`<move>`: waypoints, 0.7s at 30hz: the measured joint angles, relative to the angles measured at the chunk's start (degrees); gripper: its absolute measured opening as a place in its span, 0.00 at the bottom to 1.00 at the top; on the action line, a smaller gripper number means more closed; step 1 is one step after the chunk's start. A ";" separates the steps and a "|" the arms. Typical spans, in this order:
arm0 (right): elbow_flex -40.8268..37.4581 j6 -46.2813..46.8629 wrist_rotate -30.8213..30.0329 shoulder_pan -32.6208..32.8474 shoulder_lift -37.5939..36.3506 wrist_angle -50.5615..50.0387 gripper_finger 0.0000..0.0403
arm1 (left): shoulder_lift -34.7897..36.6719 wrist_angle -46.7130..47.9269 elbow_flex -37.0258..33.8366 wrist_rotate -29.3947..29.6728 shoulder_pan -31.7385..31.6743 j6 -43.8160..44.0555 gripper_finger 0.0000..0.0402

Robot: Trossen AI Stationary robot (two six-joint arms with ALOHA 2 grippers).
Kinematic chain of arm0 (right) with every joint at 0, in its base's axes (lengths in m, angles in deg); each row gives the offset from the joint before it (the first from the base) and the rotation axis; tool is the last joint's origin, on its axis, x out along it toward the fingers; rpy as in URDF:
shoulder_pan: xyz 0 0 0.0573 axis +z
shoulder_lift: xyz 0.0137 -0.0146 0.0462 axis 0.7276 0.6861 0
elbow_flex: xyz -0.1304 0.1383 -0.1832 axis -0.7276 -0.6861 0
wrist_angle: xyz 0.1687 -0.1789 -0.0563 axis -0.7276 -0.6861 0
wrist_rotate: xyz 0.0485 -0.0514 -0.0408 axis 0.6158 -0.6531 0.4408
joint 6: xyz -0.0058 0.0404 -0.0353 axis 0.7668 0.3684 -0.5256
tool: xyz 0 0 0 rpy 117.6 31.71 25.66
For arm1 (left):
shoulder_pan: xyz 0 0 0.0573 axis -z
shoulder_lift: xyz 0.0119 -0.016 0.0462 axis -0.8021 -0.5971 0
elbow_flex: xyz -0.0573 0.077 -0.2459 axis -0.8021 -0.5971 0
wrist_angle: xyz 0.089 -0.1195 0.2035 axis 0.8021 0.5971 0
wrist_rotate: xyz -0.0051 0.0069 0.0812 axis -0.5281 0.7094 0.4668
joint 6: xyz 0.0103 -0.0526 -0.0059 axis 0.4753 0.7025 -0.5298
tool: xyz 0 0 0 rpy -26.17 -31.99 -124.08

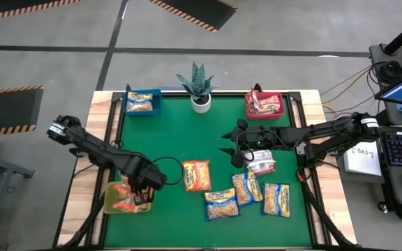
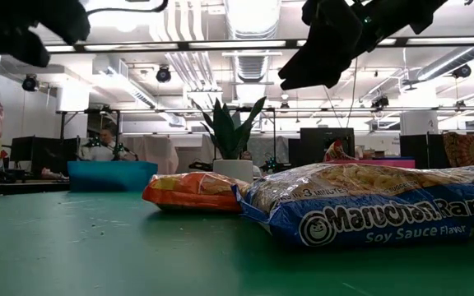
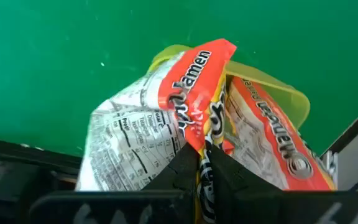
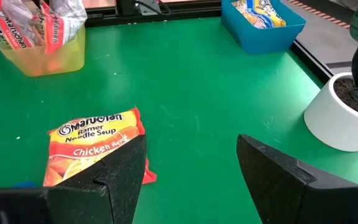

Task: Sort Maruchan noodles
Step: Put the orange noodle pack into the yellow bin

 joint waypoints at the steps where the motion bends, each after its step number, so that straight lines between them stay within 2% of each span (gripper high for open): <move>1: 0.00 0.00 0.00 0.00 0.00 -0.02 0.59 | 0.00 -0.77 -0.81 -0.57 0.01 1.42 0.00; 8: 0.00 0.02 0.00 0.00 0.00 0.00 0.59 | 0.00 -0.90 -4.21 -8.53 0.97 9.13 0.00; 11: 0.00 0.01 0.00 0.00 0.00 -0.01 0.59 | 0.00 -1.43 -4.22 -7.59 1.25 9.20 0.00; 15: 0.00 0.02 0.00 0.00 0.00 0.02 0.59 | -0.07 -5.60 -4.90 -2.36 1.09 10.52 0.00; 21: 0.00 0.02 0.00 0.00 0.00 0.04 0.59 | -2.60 -12.29 -6.16 -2.65 0.96 10.32 0.00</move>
